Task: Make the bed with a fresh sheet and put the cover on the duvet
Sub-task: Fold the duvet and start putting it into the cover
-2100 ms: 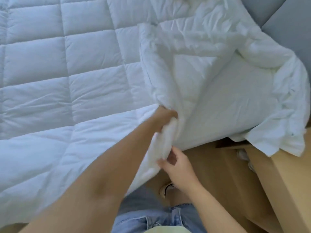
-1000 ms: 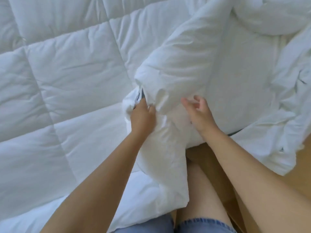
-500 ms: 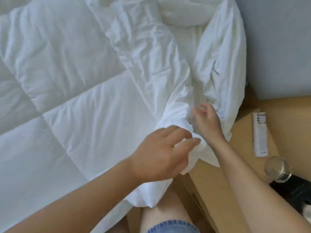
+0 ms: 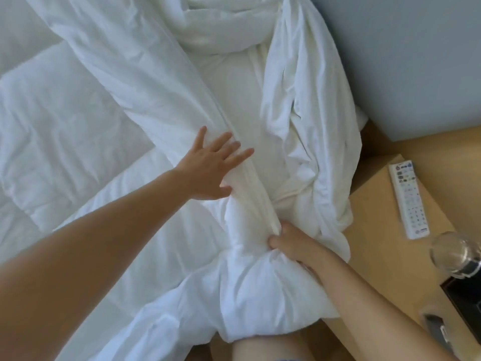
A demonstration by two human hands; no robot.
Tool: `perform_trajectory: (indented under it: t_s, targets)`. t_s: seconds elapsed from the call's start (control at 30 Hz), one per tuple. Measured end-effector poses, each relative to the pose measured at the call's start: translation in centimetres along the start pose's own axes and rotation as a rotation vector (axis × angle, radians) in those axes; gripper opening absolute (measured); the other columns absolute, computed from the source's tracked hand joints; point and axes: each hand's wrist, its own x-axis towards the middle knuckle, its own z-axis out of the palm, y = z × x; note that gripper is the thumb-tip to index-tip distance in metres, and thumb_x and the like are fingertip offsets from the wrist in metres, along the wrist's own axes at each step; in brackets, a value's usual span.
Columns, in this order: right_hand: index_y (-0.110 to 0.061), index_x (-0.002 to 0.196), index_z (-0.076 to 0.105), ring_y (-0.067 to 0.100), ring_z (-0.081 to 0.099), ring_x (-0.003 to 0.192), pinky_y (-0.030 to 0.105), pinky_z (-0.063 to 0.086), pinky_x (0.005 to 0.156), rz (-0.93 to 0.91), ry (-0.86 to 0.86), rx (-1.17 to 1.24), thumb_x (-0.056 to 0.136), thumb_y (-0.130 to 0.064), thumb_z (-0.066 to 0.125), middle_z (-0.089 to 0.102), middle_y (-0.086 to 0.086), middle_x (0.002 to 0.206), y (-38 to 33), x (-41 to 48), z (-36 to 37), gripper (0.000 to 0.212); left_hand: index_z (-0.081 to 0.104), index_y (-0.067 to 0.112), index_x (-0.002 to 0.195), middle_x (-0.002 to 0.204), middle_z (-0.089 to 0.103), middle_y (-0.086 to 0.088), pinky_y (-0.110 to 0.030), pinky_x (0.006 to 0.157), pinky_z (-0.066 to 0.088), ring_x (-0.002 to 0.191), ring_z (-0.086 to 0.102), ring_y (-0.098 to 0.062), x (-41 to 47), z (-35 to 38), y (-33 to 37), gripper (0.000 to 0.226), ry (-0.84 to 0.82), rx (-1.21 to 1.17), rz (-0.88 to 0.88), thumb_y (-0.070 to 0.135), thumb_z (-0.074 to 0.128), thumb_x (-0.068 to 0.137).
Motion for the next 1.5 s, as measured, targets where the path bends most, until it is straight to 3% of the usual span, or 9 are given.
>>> perform_trajectory:
  t_s: [0.2, 0.33, 0.5, 0.83, 1.0, 1.2, 1.27, 1.43, 1.5]
  targets:
    - [-0.012, 0.146, 0.028, 0.031, 0.036, 0.131, 0.040, 0.032, 0.105, 0.010, 0.035, -1.025, 0.093, -0.052, 0.038, 0.037, 0.011, 0.144, 0.2, 2.2, 1.7, 0.068, 0.021, 0.026, 0.149, 0.146, 0.038, 0.003, -0.054, 0.113, -0.002, 0.138, 0.028, -0.019, 2.3, -1.1, -1.5, 0.068, -0.123, 0.007, 0.070, 0.058, 0.039, 0.092]
    - [0.000, 0.093, 0.063, 0.035, 0.055, 0.095, 0.037, 0.044, 0.078, -0.415, 0.703, -0.703, 0.078, -0.023, 0.063, 0.058, 0.016, 0.099, -5.4, 2.1, -2.8, 0.028, 0.033, 0.021, 0.145, 0.135, 0.052, -0.001, -0.033, 0.109, 0.023, 0.124, 0.047, -0.019, 4.3, -3.7, -2.3, 0.060, 0.042, -0.631, -0.253, 0.044, 0.049, 0.092]
    - [-0.003, 0.123, 0.054, 0.040, 0.045, 0.112, 0.045, 0.037, 0.088, -0.389, 1.239, -0.467, 0.075, -0.018, 0.070, 0.049, 0.021, 0.125, -11.4, 2.6, -8.0, 0.053, 0.040, 0.019, 0.141, 0.127, 0.057, 0.002, -0.030, 0.096, 0.042, 0.115, 0.054, -0.019, 8.7, -7.5, -1.3, 0.048, 0.158, -0.913, -0.480, 0.033, 0.048, 0.096]
    - [-0.006, 0.084, 0.056, 0.026, 0.051, 0.092, 0.029, 0.039, 0.074, -0.483, 1.113, -0.250, 0.093, -0.007, 0.049, 0.053, 0.005, 0.089, -15.1, 2.7, -11.8, 0.011, 0.033, 0.016, 0.139, 0.117, 0.057, -0.006, -0.031, 0.081, 0.047, 0.102, 0.059, -0.024, 12.8, -10.0, 1.7, 0.060, -0.096, -1.201, -0.546, 0.044, 0.054, 0.090]
    - [-0.006, 0.120, 0.051, 0.028, 0.041, 0.119, 0.035, 0.037, 0.093, -0.268, 1.044, -0.353, 0.089, -0.026, 0.063, 0.048, 0.011, 0.126, -14.6, 4.1, -12.0, 0.038, 0.052, 0.012, 0.087, 0.074, 0.051, 0.002, -0.031, 0.065, 0.042, 0.077, 0.052, -0.022, 11.9, -8.8, 2.5, 0.016, 0.080, -0.942, -0.528, 0.024, 0.044, 0.096]
    - [-0.014, 0.085, 0.051, 0.003, 0.048, 0.075, 0.012, 0.031, 0.061, -0.549, 1.148, 0.061, 0.093, -0.008, 0.051, 0.054, -0.001, 0.082, -15.3, 0.9, -11.9, 0.010, 0.056, 0.015, 0.069, 0.064, 0.061, 0.004, -0.022, 0.063, 0.041, 0.069, 0.054, -0.015, 7.2, -9.5, 0.5, 0.021, -0.218, -1.394, -0.388, 0.014, 0.055, 0.090]
    - [-0.026, 0.074, 0.043, -0.004, 0.047, 0.064, 0.009, 0.034, 0.057, -0.677, 0.968, 0.047, 0.091, -0.008, 0.054, 0.045, -0.012, 0.067, -14.8, -1.4, -9.3, 0.027, 0.060, 0.013, 0.075, 0.072, 0.064, 0.001, -0.017, 0.060, 0.042, 0.069, 0.057, -0.011, 4.7, -8.7, -0.6, 0.015, -0.326, -1.337, -0.390, 0.015, 0.057, 0.090]
    - [-0.030, 0.071, 0.035, -0.002, 0.041, 0.059, 0.013, 0.034, 0.058, -0.631, 0.298, -0.234, 0.093, -0.016, 0.054, 0.040, -0.013, 0.063, -14.1, -4.0, -1.5, 0.031, 0.066, 0.015, 0.105, 0.097, 0.072, -0.003, -0.036, 0.081, 0.051, 0.093, 0.067, -0.019, -0.1, -8.1, -3.1, 0.041, 0.117, -2.141, -0.643, 0.047, 0.042, 0.095]
    - [-0.031, 0.072, 0.034, -0.003, 0.041, 0.061, 0.012, 0.034, 0.060, -0.633, 0.185, -0.311, 0.093, -0.017, 0.052, 0.039, -0.015, 0.065, -14.1, -4.1, 0.1, 0.032, 0.066, 0.013, 0.108, 0.100, 0.072, -0.005, -0.037, 0.082, 0.051, 0.092, 0.069, -0.020, -1.0, -8.5, -3.1, 0.044, 0.149, -2.091, -0.603, 0.048, 0.042, 0.095]
